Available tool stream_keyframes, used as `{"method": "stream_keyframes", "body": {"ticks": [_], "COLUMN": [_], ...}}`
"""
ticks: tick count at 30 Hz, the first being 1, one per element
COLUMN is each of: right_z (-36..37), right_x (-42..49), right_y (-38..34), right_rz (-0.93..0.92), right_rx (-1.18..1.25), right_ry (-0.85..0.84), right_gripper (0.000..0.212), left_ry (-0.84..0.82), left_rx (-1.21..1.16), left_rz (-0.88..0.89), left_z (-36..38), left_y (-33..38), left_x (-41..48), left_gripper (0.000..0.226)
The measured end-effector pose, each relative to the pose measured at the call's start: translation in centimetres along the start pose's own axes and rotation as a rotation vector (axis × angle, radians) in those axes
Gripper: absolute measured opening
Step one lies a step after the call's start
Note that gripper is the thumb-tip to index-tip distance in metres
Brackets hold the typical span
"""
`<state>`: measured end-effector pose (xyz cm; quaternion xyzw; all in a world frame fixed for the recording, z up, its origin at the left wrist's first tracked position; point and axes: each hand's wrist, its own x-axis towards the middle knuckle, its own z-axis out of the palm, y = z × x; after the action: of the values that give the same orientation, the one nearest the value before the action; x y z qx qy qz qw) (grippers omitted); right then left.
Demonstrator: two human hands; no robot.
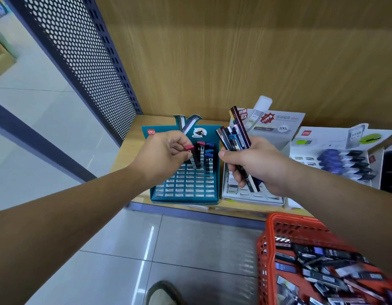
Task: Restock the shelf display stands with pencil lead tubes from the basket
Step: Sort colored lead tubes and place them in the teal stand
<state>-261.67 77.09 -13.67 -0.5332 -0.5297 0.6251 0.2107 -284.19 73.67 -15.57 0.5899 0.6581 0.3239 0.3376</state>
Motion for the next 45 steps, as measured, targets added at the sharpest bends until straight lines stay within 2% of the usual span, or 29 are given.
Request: {"method": "stream_keyframes", "body": {"ticks": [10,17,25,28,31,33,34,36,38,39,42,45], "right_z": [-0.4,-0.6,-0.5,-0.5,-0.9,-1.2,-1.3,-1.4,-1.2,-1.1,-0.4,0.1], "right_x": [-0.1,-0.2,-0.3,-0.8,-1.4,-1.7,-1.9,-2.2,-2.6,-2.8,-3.2,-3.5], "right_y": [0.1,0.2,-0.1,-0.4,-1.0,-1.2,-1.3,-1.5,-1.8,-1.9,-2.2,-2.6], "right_rz": [0.001,0.001,0.006,0.008,0.026,0.056,0.072,0.084,0.084,0.081,0.066,0.060], "right_rx": [0.018,0.018,0.000,0.006,0.028,-0.008,-0.034,-0.061,-0.076,-0.087,-0.114,-0.038], "right_ry": [-0.022,-0.037,-0.056,-0.106,-0.193,-0.244,-0.266,-0.311,-0.351,-0.370,-0.421,-0.362], "right_gripper": [0.015,0.016,0.014,0.012,0.017,0.017,0.018,0.022,0.023,0.022,0.024,0.020], "left_ry": [-0.038,0.033,-0.035,-0.002,0.014,0.041,0.074,0.093,0.002,-0.052,-0.157,-0.139], "left_rx": [0.117,-0.034,0.278,0.338,0.400,0.451,0.423,0.148,-0.182,-0.275,-0.336,-0.421], "left_rz": [0.091,-0.037,0.143,0.107,0.001,0.004,0.027,0.028,-0.057,-0.088,-0.071,-0.090], "left_z": [0.6,0.3,1.1,1.5,0.9,0.0,-0.4,-0.9,-1.0,-0.8,-0.7,-2.0], "left_y": [-0.2,-0.9,0.2,0.2,0.4,1.2,1.7,3.1,5.1,5.9,6.7,6.1], "left_x": [0.0,0.3,0.1,0.4,0.5,0.1,-0.2,-1.1,-2.0,-2.5,-3.3,-3.3], "left_gripper": [0.022,0.015,0.014,0.008,0.020,0.013,0.008,0.010,0.012,0.013,0.017,0.018]}}
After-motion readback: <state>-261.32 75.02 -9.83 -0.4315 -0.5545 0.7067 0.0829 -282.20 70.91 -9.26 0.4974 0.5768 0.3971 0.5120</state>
